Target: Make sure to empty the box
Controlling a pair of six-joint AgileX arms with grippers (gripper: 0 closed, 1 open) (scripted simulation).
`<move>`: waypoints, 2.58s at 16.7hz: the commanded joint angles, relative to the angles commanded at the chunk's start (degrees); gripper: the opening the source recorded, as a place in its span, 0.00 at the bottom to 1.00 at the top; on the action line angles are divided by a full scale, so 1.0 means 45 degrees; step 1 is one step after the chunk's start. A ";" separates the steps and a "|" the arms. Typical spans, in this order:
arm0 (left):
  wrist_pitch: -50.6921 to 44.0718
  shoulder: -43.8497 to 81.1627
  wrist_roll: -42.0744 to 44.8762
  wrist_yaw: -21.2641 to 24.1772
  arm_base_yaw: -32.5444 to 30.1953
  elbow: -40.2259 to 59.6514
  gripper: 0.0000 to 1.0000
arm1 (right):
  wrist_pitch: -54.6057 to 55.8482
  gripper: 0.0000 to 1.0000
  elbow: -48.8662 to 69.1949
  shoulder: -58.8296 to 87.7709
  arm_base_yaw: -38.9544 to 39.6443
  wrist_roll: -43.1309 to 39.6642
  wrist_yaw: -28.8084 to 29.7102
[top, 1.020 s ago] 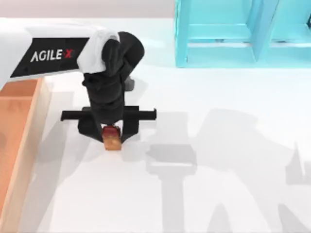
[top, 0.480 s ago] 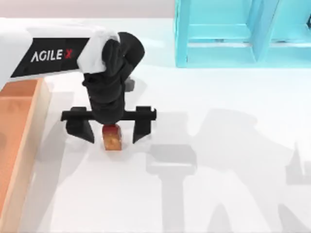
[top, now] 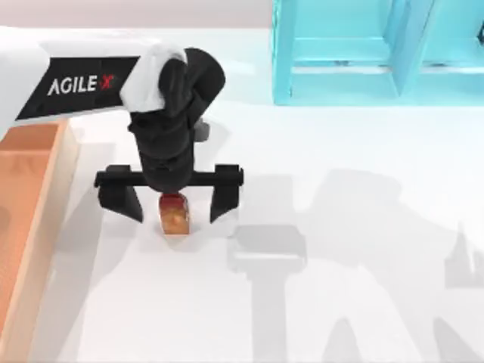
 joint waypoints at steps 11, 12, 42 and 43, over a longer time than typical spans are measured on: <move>-0.3429 -0.0996 -0.0030 -0.0006 -0.0021 0.2463 1.00 | 0.0000 1.00 0.0000 0.0000 0.0000 0.0000 0.0000; -0.3429 -0.0996 -0.0030 -0.0006 -0.0021 0.2463 1.00 | 0.0000 1.00 0.0000 0.0000 0.0000 0.0000 0.0000; -0.2226 -0.2099 0.9203 -0.0044 0.8967 0.0245 1.00 | 0.0000 1.00 0.0000 0.0000 0.0000 0.0000 0.0000; -0.1629 -0.1998 0.9217 -0.0043 0.8980 -0.0214 1.00 | 0.0000 1.00 0.0000 0.0000 0.0000 0.0000 0.0000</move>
